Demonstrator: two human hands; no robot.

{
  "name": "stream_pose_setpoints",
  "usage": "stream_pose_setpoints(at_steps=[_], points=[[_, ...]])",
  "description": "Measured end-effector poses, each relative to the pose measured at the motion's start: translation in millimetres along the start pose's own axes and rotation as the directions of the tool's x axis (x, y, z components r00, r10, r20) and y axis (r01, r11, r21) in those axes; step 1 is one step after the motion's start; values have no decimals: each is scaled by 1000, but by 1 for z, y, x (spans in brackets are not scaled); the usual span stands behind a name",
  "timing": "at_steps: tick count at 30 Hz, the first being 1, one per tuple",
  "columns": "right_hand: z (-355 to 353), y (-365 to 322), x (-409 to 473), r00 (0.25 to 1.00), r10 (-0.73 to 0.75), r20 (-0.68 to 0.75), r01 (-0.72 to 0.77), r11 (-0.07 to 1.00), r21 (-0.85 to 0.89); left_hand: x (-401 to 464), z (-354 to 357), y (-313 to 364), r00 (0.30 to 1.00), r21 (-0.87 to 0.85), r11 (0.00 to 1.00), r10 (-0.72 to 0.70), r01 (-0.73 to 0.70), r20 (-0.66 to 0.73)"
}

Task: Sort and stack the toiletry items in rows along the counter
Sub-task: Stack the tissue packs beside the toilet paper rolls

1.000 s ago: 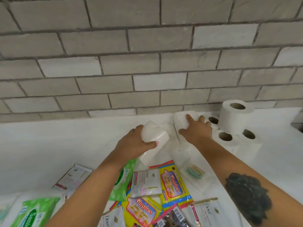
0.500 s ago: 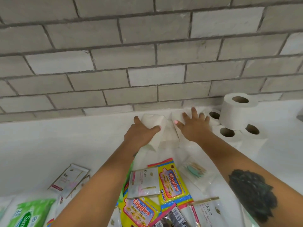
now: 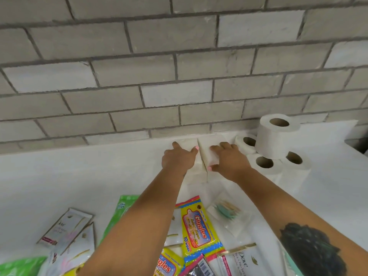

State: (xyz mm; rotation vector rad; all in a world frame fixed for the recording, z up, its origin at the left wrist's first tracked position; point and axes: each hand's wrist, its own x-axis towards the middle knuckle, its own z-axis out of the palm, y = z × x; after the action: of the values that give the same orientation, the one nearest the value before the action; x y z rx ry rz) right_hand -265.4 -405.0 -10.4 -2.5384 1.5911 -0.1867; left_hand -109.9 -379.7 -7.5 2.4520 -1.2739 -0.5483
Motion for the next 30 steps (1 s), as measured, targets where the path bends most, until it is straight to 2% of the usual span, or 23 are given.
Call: stream_pose_setpoints(at_steps=[3,5,9,14,20,30], points=[[2,3,2,1000,3,-8,-3,1000,6,7,0,-1,998,-22,999,34,-32,56],[3,5,4,1000,6,-16,-6,1000,12,10,-3,-5,992,-104,994,57,-45,116],[3,5,6,1000,4,-30,-4,1000,25,10,-8,-15,961,-281,947,210,-154,180],[1,4,7,999,7,-36,-7,1000,1,6,-7,-28,922,-71,930,366,-360,127],[3,4,5,999,10,-47,-9,1000,7,-1,-2,-33,914,107,908,405,-406,27],[7,4,6,999,20,-51,-19,1000,16,-1,4,-31,903,279,863,429,-421,37]])
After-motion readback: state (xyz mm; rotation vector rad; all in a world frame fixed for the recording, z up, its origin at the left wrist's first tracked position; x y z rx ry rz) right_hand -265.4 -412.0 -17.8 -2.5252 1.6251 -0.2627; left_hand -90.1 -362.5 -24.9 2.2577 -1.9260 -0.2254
